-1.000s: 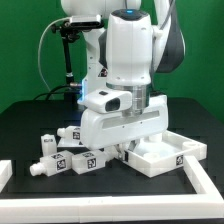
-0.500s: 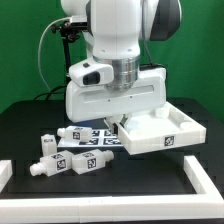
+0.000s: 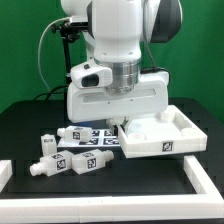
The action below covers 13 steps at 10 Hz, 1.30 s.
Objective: Assemble one leg
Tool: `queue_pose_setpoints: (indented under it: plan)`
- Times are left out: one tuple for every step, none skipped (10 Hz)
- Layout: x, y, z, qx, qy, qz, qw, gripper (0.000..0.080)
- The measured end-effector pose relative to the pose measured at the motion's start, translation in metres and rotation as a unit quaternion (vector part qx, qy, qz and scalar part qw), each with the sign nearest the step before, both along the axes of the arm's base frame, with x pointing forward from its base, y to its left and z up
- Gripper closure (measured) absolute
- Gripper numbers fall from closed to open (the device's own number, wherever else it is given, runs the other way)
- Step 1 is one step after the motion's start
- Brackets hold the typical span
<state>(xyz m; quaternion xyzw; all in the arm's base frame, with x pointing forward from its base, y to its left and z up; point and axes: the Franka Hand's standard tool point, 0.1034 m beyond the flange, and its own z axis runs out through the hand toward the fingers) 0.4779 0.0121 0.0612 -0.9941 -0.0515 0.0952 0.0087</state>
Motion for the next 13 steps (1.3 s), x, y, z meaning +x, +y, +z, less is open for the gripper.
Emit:
queue_pose_setpoints:
  plan:
    - [0.007,-0.002,0.0,-0.005,0.025,-0.039,0.999,0.0753]
    - [0.012,-0.001,0.002,-0.003,0.036,-0.083,0.996,0.0753]
    - [0.015,-0.001,0.004,0.001,0.033,-0.092,0.995,0.0753]
    - [0.013,0.0,0.002,0.0,0.035,-0.088,0.996,0.0752]
    - [0.012,0.0,0.001,0.0,0.036,-0.088,0.995,0.0752]
    - [0.012,0.0,0.0,0.0,0.036,-0.088,0.995,0.0752]
    - [0.01,-0.002,-0.002,-0.001,0.039,-0.093,0.995,0.0752]
    - [0.008,-0.013,-0.009,-0.007,0.049,-0.11,0.993,0.0752]
    - [0.014,-0.024,-0.012,-0.008,0.059,-0.114,0.992,0.0752]
    - [0.027,-0.031,-0.013,-0.009,0.056,-0.118,0.991,0.0752]
    - [0.036,-0.034,-0.013,-0.01,0.051,-0.119,0.991,0.0752]
    - [0.042,-0.034,-0.01,-0.009,0.049,-0.121,0.991,0.0752]
    - [0.044,-0.033,-0.01,-0.01,0.045,-0.119,0.992,0.0752]
